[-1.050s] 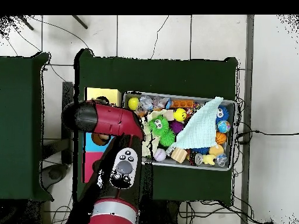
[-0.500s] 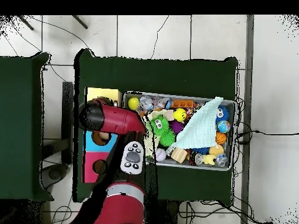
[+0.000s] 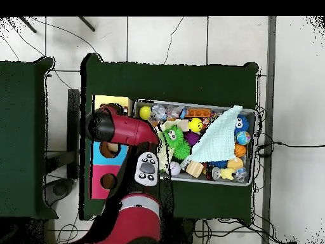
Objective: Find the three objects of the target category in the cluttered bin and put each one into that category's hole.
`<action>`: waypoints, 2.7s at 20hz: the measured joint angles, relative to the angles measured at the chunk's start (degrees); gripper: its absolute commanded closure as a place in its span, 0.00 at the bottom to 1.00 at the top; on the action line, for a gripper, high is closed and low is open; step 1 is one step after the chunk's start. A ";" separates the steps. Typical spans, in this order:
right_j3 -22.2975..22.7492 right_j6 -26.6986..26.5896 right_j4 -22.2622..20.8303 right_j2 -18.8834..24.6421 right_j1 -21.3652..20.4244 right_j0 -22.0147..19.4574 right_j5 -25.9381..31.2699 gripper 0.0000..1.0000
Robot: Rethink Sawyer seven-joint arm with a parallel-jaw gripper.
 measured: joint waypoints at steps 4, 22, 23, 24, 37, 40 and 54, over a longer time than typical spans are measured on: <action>0.02 0.00 0.00 0.00 -0.01 0.01 0.00 1.00; 0.17 0.01 -0.06 -2.99 -4.16 2.43 16.70 1.00; 0.18 0.01 -0.07 -3.11 -4.33 2.44 16.98 1.00; 0.20 0.01 -0.09 -3.39 -4.82 2.44 17.48 1.00; 1.57 0.01 -0.19 -3.82 -9.10 2.45 19.04 1.00; 1.57 0.01 -0.19 -3.82 -9.41 2.45 19.04 1.00; 1.58 0.01 -0.20 -3.82 -10.50 2.45 19.04 1.00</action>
